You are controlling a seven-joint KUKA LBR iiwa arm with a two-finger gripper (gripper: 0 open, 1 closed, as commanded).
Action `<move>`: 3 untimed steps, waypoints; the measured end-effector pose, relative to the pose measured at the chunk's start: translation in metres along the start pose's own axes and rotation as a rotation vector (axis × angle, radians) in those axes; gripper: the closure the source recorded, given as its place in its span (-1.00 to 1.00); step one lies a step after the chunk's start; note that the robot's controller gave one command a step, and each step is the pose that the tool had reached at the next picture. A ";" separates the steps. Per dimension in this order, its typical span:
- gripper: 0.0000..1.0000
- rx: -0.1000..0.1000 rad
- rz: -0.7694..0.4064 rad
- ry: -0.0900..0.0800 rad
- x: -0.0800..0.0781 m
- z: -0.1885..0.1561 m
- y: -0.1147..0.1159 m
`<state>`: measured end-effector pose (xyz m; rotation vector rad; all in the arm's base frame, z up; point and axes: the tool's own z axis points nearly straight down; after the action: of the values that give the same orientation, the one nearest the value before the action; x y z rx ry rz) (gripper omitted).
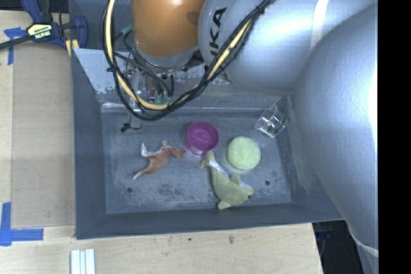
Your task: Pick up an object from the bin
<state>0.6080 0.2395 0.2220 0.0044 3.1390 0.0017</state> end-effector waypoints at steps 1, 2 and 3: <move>-1.00 0.000 0.000 0.000 0.000 0.000 0.000; -1.00 0.000 -0.123 -0.002 0.025 0.071 -0.040; -1.00 0.000 -0.350 0.003 0.039 0.070 -0.066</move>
Offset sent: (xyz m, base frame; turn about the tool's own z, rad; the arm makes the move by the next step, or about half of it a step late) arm -0.0543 -0.0863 -0.1520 -0.2538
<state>0.5686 0.1734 0.1517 -0.5428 3.0942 0.0005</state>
